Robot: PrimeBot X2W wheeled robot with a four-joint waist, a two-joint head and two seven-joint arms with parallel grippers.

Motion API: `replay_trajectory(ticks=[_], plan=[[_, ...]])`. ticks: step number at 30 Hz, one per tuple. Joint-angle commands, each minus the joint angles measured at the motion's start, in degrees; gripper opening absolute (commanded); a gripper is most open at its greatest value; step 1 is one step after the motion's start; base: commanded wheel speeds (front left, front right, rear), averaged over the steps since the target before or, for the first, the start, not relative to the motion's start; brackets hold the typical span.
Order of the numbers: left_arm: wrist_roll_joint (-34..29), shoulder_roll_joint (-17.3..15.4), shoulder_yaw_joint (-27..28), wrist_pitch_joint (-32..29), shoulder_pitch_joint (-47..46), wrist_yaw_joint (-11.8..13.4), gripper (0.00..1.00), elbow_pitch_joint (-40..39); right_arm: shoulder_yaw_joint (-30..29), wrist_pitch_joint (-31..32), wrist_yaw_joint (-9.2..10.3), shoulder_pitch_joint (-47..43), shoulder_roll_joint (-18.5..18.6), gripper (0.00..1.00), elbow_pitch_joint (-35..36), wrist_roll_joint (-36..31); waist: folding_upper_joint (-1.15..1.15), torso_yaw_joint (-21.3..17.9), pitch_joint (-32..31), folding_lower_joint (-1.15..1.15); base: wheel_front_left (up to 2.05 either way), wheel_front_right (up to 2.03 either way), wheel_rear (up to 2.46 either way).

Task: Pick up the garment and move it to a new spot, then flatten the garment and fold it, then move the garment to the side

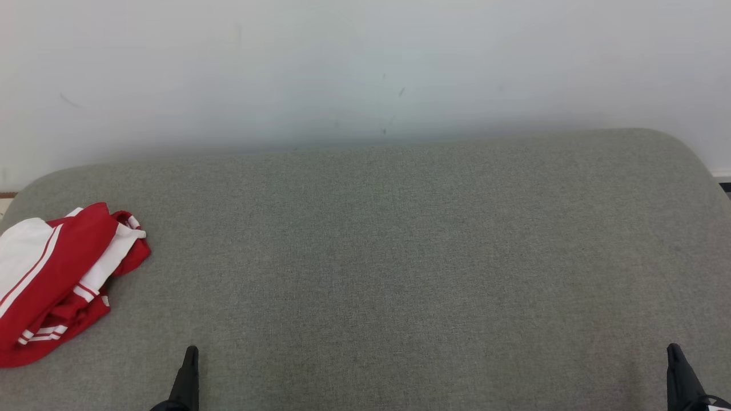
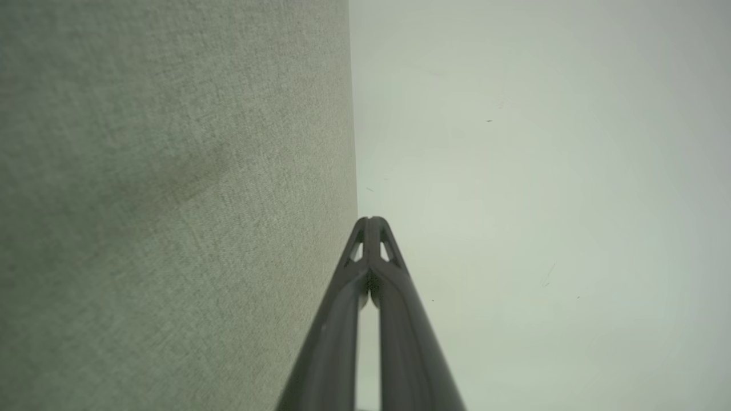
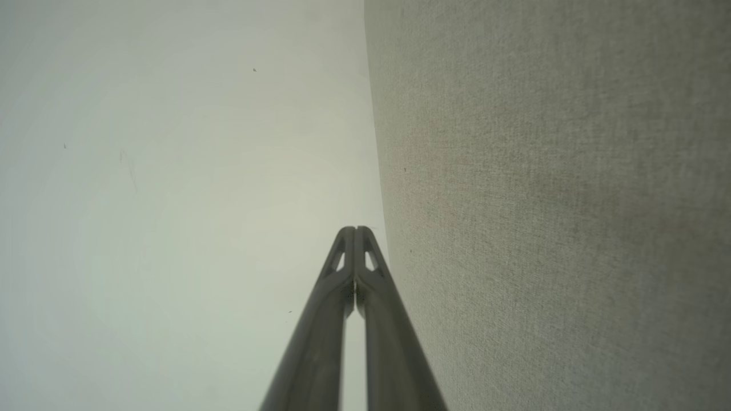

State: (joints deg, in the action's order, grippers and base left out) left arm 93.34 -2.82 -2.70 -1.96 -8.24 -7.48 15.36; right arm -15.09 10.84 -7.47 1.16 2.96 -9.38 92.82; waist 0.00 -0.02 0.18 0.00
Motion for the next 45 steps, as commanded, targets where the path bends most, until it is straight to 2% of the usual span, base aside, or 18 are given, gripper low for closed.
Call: replay_trajectory(ticks=[1,14,15,25,33,39,45], plan=[[0.3,0.0,0.1,-0.2,0.6,-0.2,0.0,0.2,-0.1,0.2,-0.04,0.0,-0.2,0.0,-0.1,-0.2,0.0,0.0,0.0,0.0,0.0,0.0,0.0],[0.3,0.0,0.1,-0.2,0.6,-0.2,0.0,0.2,-0.1,0.2,-0.04,0.0,-0.2,0.0,-0.1,-0.2,0.0,0.0,0.0,0.0,0.0,0.0,0.0],[0.0,0.0,0.0,0.0,0.0,0.0,1.0,0.0,0.0,0.0,0.0,0.0,0.0,1.0,-0.1,0.0,0.0,0.0,0.0,0.0,0.0,0.0,0.0],[-0.4,0.0,-0.3,1.9,-0.4,0.0,1.0,-0.6,1.3,-2.1,0.0,0.7,0.1,1.0,0.1,-1.4,0.0,0.0,0.1,0.0,0.0,0.0,0.0],[-1.9,-0.1,-0.1,3.5,-1.1,0.0,1.0,-2.1,3.7,-5.1,-0.01,1.5,1.7,1.0,0.6,-5.5,0.0,0.0,0.1,0.0,0.0,0.0,0.0],[-8.4,-0.2,0.9,4.7,-1.7,0.0,1.0,-4.2,4.9,-7.2,-0.01,2.8,2.9,1.0,1.7,-13.1,0.0,0.0,0.2,0.0,0.0,0.0,0.0],[-20.3,-0.1,2.6,6.0,-2.5,0.0,1.0,-7.2,6.5,-9.1,-0.01,4.1,3.6,1.0,4.8,-24.9,0.0,0.1,0.3,0.0,0.0,0.0,0.0]])
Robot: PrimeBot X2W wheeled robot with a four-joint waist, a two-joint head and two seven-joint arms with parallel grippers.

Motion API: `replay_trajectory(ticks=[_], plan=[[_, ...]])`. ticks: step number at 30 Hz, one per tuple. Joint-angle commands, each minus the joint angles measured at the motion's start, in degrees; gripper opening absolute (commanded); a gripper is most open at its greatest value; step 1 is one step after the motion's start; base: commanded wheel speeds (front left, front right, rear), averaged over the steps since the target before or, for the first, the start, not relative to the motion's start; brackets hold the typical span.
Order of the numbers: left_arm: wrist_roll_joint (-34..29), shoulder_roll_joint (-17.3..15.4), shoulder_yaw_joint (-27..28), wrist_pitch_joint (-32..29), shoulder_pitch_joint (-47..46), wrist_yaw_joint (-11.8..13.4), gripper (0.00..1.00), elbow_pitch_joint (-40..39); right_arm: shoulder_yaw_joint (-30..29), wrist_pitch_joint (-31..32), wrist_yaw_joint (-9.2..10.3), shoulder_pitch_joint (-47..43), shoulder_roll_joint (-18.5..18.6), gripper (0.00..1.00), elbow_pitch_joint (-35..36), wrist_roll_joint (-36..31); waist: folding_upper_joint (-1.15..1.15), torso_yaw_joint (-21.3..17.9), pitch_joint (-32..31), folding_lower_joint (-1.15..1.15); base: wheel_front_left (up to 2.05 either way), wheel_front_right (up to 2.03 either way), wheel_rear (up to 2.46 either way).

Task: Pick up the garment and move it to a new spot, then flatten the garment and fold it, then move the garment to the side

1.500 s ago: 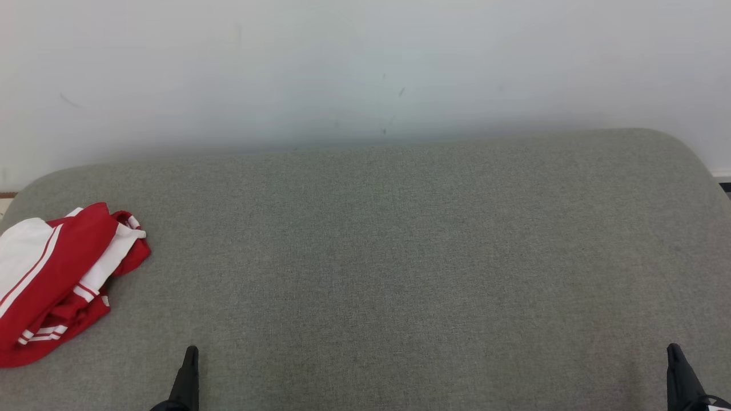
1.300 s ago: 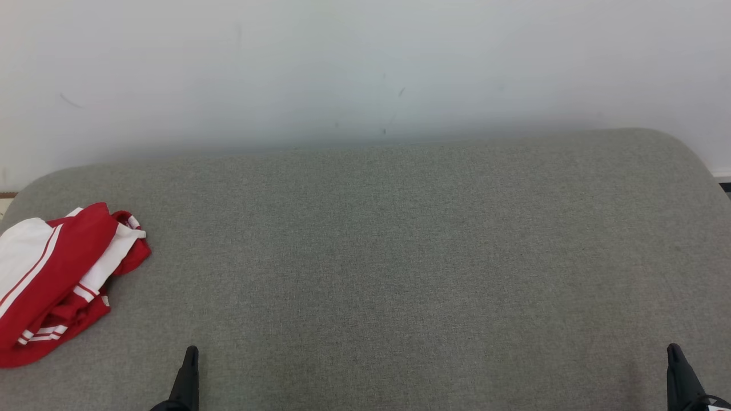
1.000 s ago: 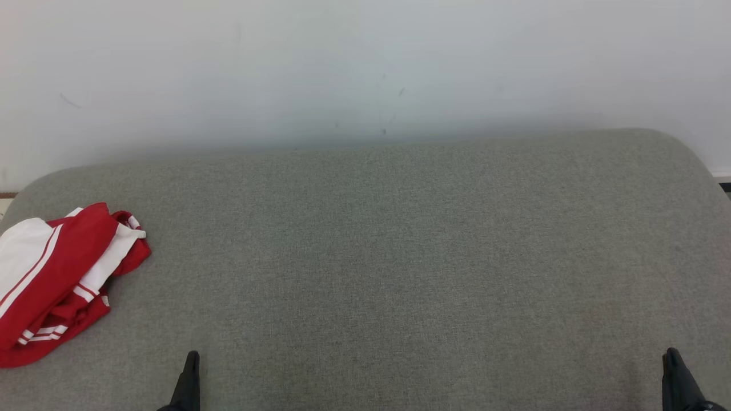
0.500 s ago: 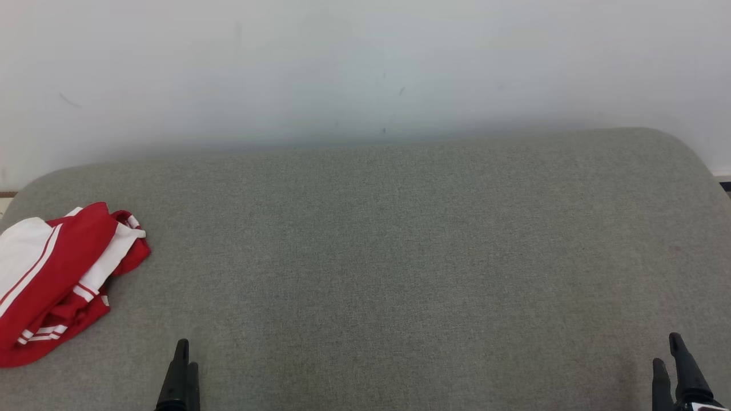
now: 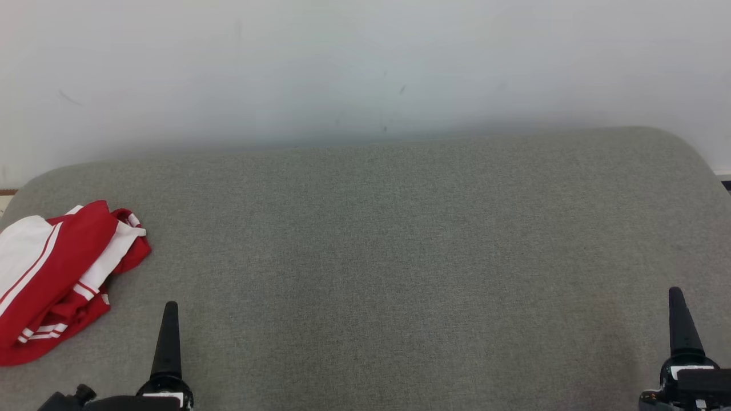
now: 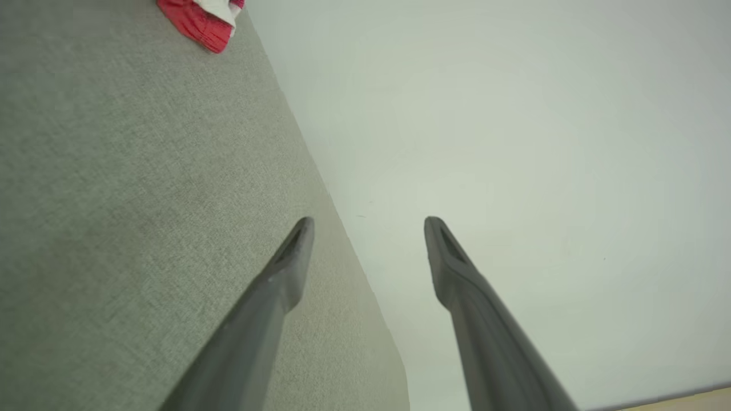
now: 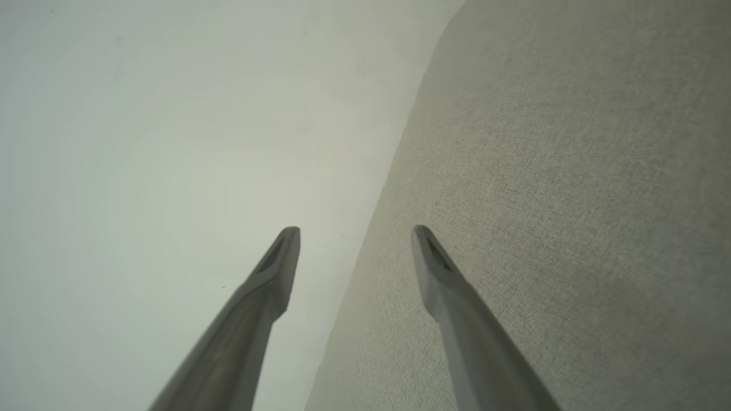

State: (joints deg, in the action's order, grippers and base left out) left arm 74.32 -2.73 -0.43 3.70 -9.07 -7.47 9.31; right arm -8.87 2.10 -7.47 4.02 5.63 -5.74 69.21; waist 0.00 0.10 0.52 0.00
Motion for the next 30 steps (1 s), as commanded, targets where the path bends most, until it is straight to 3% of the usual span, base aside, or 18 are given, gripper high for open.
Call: replay_trajectory(ticks=[1,17,24,30], plan=[[-3.0,-0.1,0.6,0.5,-1.8,0.0,1.0,-1.6,0.6,-0.7,-0.01,1.4,1.1,1.0,1.6,-3.1,0.0,0.0,0.0,0.0,0.0,0.0,0.0],[-29.0,-1.5,-2.0,3.1,-2.2,0.1,1.0,-5.3,7.9,-4.6,-0.02,2.1,4.1,1.0,3.8,-25.5,0.0,0.2,0.0,0.0,0.0,0.0,0.0],[-38.7,-3.3,-5.1,4.1,-1.6,1.8,1.0,-3.4,10.7,-6.1,-0.02,2.1,4.9,1.0,2.3,-31.8,0.0,0.1,-0.3,0.0,0.0,0.0,0.0],[-43.5,-3.8,-6.6,4.9,-1.3,3.3,1.0,-1.3,12.9,-7.4,-0.02,2.1,5.4,1.0,0.9,-36.2,0.0,0.1,-0.5,0.0,0.0,0.0,0.0]])
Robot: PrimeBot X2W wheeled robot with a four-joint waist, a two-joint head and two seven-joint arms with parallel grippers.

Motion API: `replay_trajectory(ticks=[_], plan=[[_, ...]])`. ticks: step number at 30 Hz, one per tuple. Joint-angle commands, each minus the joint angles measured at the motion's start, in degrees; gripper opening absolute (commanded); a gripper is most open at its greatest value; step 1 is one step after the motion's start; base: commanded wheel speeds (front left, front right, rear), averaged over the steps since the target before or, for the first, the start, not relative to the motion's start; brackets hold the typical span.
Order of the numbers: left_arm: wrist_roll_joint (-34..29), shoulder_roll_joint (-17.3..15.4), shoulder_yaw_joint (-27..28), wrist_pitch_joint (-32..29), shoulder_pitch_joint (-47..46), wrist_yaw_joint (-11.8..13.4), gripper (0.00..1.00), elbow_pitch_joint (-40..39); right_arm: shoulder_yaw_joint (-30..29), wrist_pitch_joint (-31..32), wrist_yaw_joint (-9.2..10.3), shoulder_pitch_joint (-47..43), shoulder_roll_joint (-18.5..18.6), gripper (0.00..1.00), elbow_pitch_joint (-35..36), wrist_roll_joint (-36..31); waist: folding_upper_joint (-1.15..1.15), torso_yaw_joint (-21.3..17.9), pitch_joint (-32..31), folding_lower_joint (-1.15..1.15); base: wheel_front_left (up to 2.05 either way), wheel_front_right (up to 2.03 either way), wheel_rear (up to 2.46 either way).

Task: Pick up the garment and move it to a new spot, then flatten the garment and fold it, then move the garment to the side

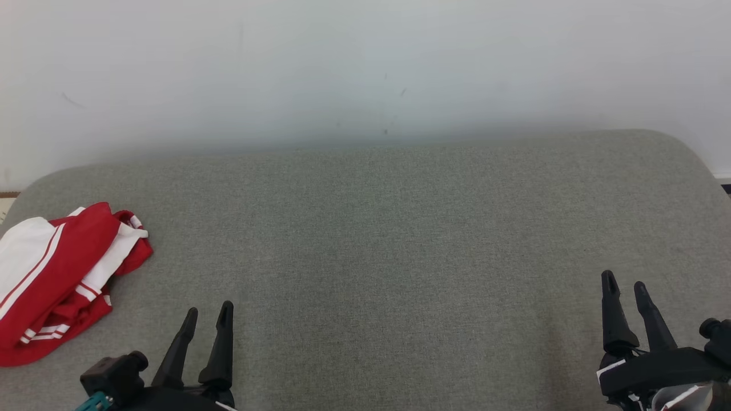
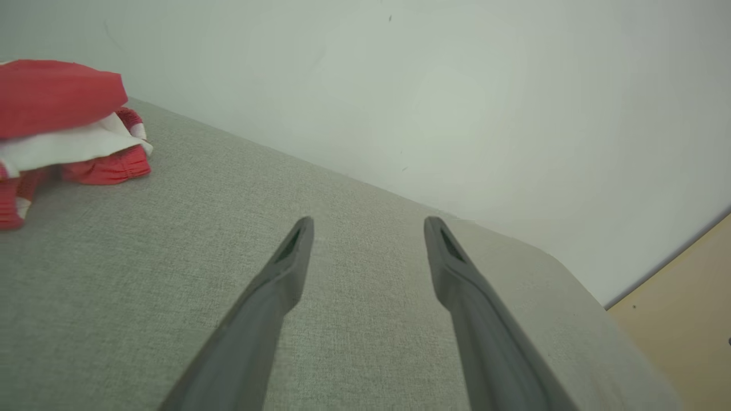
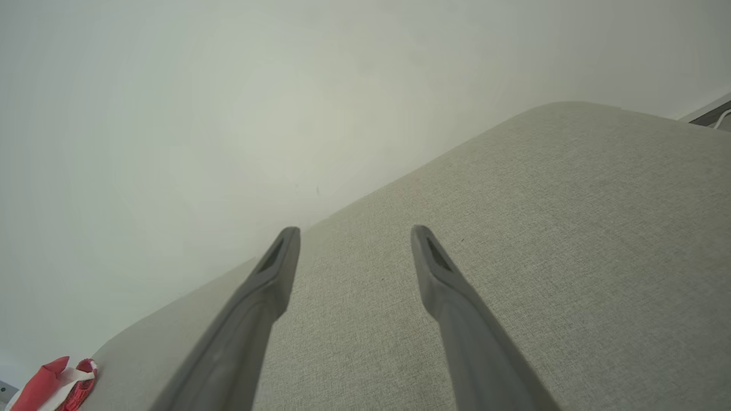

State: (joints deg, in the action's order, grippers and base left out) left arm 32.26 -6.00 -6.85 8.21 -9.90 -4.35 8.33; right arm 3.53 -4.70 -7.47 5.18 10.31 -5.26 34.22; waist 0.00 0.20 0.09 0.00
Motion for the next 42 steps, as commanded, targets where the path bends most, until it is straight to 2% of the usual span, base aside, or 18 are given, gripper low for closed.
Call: replay_trajectory(ticks=[1,13,23,42], plan=[[-2.3,-0.7,-0.4,0.6,-0.5,0.5,1.0,-0.1,0.8,-0.8,-0.02,0.9,0.8,1.0,0.1,-1.9,0.0,0.0,0.0,0.0,0.0,0.0,0.0],[-9.9,-1.9,-1.9,1.9,-0.8,3.7,1.0,2.9,3.9,-2.8,-0.02,1.6,0.8,1.0,-2.3,-8.7,0.0,0.2,-0.1,0.0,0.0,0.0,0.0],[-14.2,-2.8,-1.8,3.1,-2.3,6.4,1.0,2.3,6.1,-4.6,-0.03,1.9,0.5,1.0,-3.1,-13.9,0.0,0.4,0.0,0.0,0.0,0.0,0.0],[-20.6,-2.2,-0.9,5.0,-2.0,10.0,1.0,4.3,7.6,-7.4,-0.03,2.3,-0.2,1.0,-6.3,-23.9,0.0,0.2,0.1,0.0,0.0,0.0,0.0]])
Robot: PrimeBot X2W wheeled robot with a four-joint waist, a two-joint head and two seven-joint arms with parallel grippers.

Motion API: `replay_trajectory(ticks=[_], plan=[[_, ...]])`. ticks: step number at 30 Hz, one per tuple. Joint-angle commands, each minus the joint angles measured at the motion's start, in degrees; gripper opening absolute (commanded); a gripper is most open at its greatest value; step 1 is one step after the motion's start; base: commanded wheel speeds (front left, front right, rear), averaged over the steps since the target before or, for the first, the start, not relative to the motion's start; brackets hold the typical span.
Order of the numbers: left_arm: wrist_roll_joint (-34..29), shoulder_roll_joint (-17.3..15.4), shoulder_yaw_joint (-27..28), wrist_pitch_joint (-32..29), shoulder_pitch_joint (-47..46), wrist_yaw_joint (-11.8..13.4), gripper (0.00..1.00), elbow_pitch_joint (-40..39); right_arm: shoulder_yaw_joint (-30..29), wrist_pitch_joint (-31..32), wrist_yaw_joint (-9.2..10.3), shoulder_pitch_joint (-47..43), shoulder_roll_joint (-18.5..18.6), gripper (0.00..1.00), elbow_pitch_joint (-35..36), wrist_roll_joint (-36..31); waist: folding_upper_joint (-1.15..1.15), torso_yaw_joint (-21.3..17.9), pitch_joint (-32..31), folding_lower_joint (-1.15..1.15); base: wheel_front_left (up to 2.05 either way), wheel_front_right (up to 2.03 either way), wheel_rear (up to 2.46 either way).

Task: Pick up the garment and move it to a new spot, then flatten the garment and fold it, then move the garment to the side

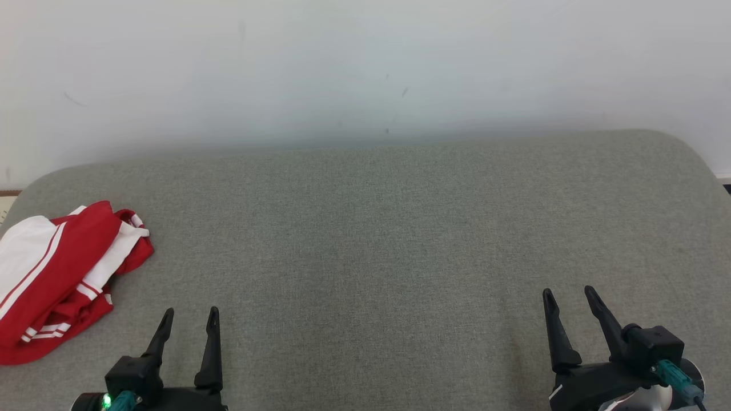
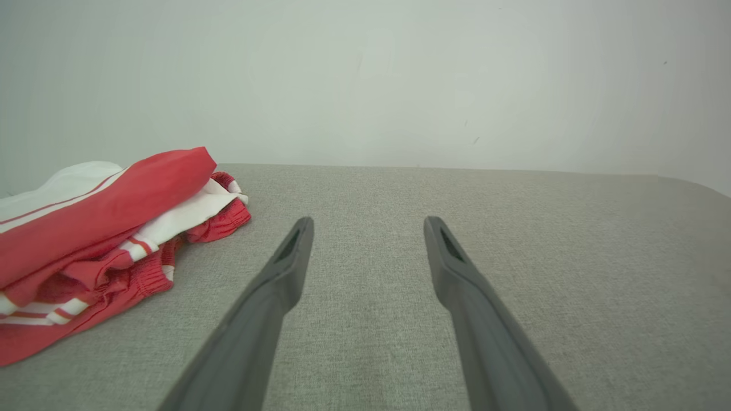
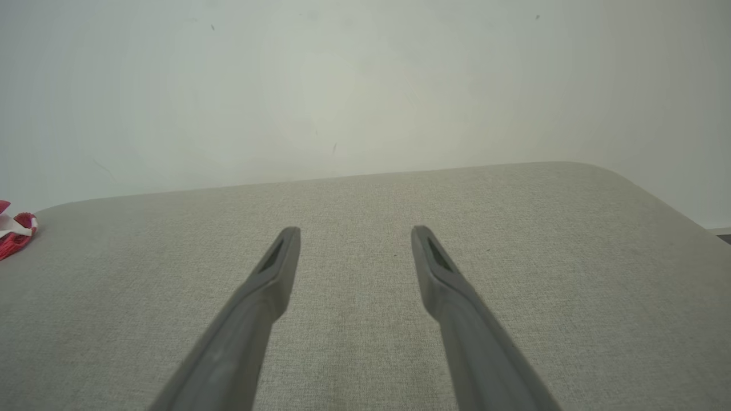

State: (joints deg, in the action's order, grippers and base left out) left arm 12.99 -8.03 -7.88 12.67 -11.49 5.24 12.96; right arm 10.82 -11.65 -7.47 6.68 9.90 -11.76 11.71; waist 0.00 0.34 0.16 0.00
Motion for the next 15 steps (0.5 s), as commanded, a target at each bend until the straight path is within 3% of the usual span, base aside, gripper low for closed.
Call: replay_trajectory(ticks=[1,15], plan=[[-1.6,-0.1,0.1,0.6,-0.3,0.5,1.0,-0.4,0.2,-0.6,-0.03,0.8,0.2,1.0,0.1,-1.8,0.0,0.1,0.0,0.0,0.0,0.0,0.0],[-4.8,0.7,0.4,1.7,1.0,0.7,1.0,0.3,-0.1,-2.3,-0.04,-0.1,-0.9,1.0,-1.4,-4.7,0.0,0.0,-0.1,0.0,0.0,0.0,0.0]])
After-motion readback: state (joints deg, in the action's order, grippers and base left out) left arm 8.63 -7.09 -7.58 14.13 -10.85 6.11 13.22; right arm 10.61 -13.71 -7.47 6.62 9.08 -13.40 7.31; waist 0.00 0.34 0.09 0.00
